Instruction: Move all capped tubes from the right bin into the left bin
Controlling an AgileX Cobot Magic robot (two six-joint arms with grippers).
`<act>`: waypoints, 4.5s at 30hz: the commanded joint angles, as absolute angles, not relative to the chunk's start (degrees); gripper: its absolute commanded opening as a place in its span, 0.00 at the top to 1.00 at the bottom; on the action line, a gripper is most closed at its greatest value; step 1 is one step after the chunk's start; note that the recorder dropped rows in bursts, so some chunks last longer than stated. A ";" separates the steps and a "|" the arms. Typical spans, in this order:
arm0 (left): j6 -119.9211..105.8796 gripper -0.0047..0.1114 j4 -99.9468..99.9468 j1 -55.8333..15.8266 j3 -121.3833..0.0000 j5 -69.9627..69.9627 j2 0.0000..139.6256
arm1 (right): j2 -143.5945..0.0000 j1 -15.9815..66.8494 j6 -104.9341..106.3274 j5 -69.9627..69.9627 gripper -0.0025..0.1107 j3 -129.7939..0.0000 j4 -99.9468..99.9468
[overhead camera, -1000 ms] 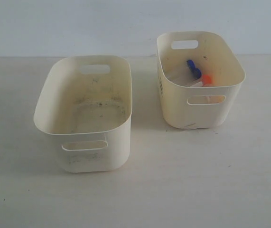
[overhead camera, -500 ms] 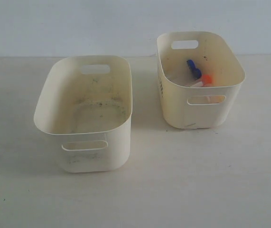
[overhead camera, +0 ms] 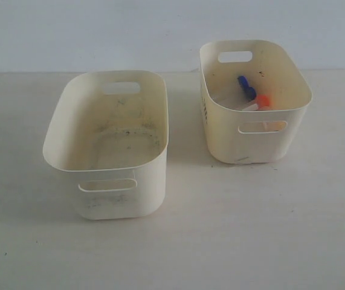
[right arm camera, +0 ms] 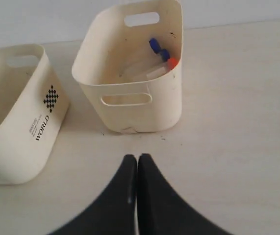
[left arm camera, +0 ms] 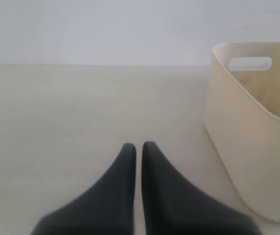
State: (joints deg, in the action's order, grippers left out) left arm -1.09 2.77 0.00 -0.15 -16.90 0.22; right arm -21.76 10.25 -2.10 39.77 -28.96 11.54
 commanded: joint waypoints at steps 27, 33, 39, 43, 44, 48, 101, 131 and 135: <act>-0.97 0.92 3.27 -0.23 0.00 -16.94 0.00 | -61.11 18.84 6.90 40.69 0.98 -53.46 16.01; -0.97 0.92 3.27 -0.23 0.00 -16.94 0.00 | -78.63 18.84 1.09 38.29 0.62 -65.91 16.58; -0.97 0.92 3.27 -0.23 0.00 -16.94 0.00 | -97.78 18.84 -16.51 34.50 0.59 -80.50 22.03; -0.97 0.92 3.27 -0.23 0.00 -16.94 0.00 | -104.66 18.84 -26.65 32.36 0.59 -84.06 25.23; -0.97 0.92 3.27 -0.23 0.00 -16.94 0.00 | -105.99 18.84 -28.57 32.08 0.59 -84.64 26.53; -0.97 0.92 3.27 -0.23 0.00 -16.94 0.00 | -110.16 18.84 -31.60 29.51 0.59 -86.06 30.93; -0.97 0.92 3.27 -0.23 0.00 -16.94 0.00 | -122.77 18.94 -53.90 14.84 0.58 -86.18 22.02; -0.97 0.92 3.27 -0.23 0.00 -16.94 0.00 | -128.53 19.85 -52.00 8.55 0.31 -86.43 22.39; -0.97 0.92 3.27 -0.23 0.00 -16.94 0.00 | -129.87 19.85 -51.72 10.20 0.31 -87.04 22.28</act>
